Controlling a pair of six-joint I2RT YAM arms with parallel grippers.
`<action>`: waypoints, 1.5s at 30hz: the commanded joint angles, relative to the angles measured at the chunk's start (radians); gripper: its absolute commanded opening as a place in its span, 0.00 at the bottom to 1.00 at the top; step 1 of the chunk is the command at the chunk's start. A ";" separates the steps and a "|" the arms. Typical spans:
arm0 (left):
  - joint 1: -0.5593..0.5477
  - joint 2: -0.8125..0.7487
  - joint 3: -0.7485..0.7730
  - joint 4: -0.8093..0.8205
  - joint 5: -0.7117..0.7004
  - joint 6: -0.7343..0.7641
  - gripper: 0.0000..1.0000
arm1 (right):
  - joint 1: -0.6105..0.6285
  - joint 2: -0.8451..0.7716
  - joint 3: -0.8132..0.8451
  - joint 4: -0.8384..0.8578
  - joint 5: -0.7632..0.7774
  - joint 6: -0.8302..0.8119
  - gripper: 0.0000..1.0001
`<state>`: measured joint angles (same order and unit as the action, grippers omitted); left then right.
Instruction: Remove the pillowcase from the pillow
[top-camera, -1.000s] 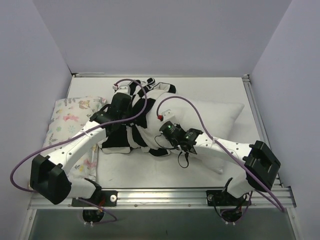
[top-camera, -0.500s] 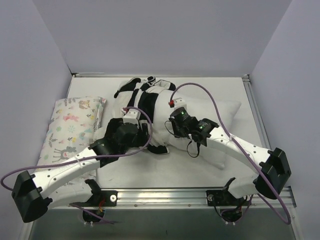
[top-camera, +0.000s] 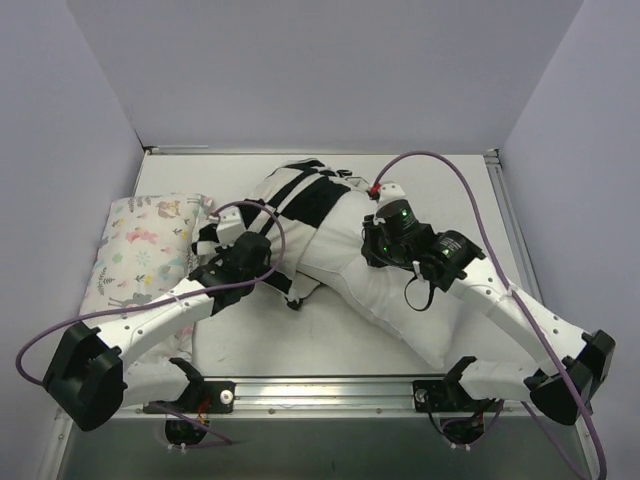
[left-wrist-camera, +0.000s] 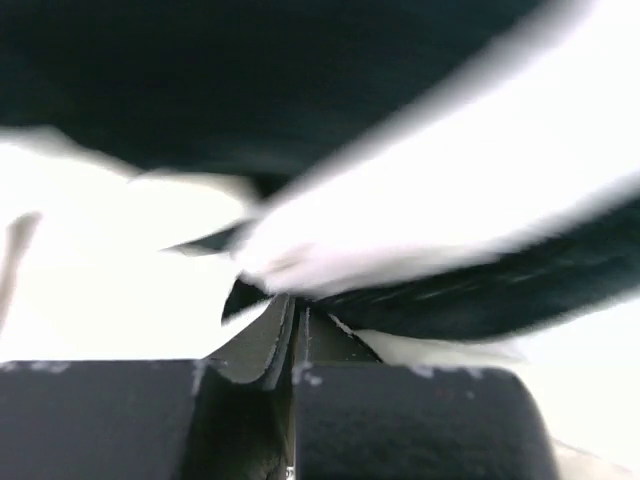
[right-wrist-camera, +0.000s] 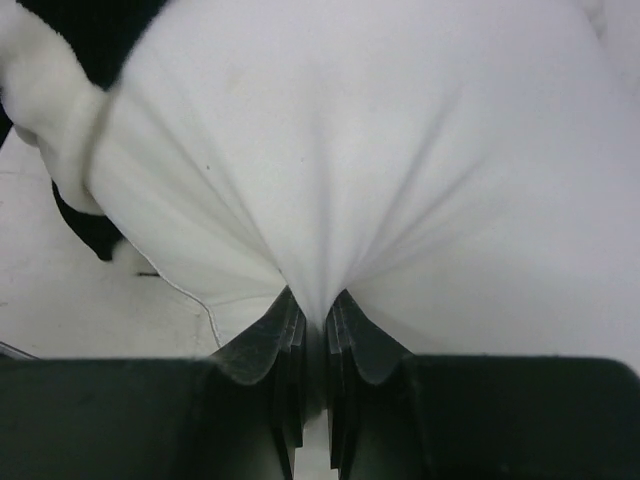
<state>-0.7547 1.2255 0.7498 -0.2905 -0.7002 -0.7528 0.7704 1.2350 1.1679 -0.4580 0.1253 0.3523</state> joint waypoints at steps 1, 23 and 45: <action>0.164 -0.060 0.022 -0.087 -0.110 -0.037 0.00 | -0.089 -0.118 0.032 -0.036 -0.004 0.007 0.00; -0.596 -0.126 0.456 0.027 -0.650 0.704 0.04 | -0.291 -0.089 0.305 -0.150 -0.271 0.000 0.00; 0.103 0.506 0.752 -0.256 0.396 0.242 0.06 | -0.155 0.052 0.446 -0.057 0.073 -0.096 0.95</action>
<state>-0.6559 1.6619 1.5131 -0.4179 -0.4698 -0.4549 0.5865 1.3834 1.6436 -0.5259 0.1074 0.2962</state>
